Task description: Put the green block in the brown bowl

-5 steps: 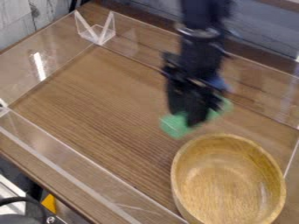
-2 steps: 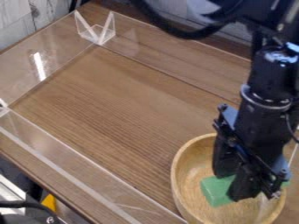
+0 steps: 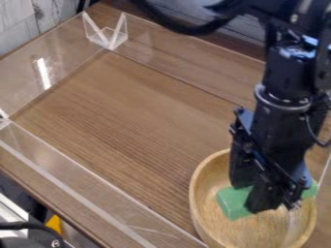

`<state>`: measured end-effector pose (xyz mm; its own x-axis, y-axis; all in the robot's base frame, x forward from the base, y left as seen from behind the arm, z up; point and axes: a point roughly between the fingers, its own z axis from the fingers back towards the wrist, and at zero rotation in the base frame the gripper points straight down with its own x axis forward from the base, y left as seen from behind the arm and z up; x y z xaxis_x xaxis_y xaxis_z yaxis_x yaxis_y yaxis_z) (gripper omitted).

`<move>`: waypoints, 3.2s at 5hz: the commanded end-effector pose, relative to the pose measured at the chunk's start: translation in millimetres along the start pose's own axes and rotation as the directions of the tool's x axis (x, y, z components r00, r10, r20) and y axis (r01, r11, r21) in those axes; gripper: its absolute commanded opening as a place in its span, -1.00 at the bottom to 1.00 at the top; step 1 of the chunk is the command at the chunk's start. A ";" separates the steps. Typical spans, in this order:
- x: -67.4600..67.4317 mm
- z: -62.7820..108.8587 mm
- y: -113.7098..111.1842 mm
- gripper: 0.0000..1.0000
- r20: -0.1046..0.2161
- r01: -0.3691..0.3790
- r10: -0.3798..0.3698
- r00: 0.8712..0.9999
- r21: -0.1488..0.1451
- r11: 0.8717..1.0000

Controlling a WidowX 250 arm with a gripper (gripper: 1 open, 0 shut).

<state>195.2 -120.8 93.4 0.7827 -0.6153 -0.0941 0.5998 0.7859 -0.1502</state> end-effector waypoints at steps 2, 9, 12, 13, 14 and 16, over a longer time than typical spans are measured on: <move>-1.8 11.6 7.1 -1.00 0.070 0.002 -0.003 0.998 0.011 1.000; -8.2 13.2 19.4 -1.00 0.138 -0.012 0.008 0.990 0.029 1.000; -8.1 12.9 19.3 -1.00 0.153 -0.023 0.019 0.988 0.030 0.999; -7.8 12.6 19.2 -1.00 0.154 -0.029 0.024 0.988 0.028 0.999; -7.5 12.2 19.1 -1.00 0.155 -0.034 0.029 0.988 0.026 0.999; -6.9 11.5 19.1 -1.00 0.156 -0.045 0.041 0.987 0.023 0.999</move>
<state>198.9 -101.5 93.3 0.8151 -0.5792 0.0125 0.5754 0.8068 -0.1341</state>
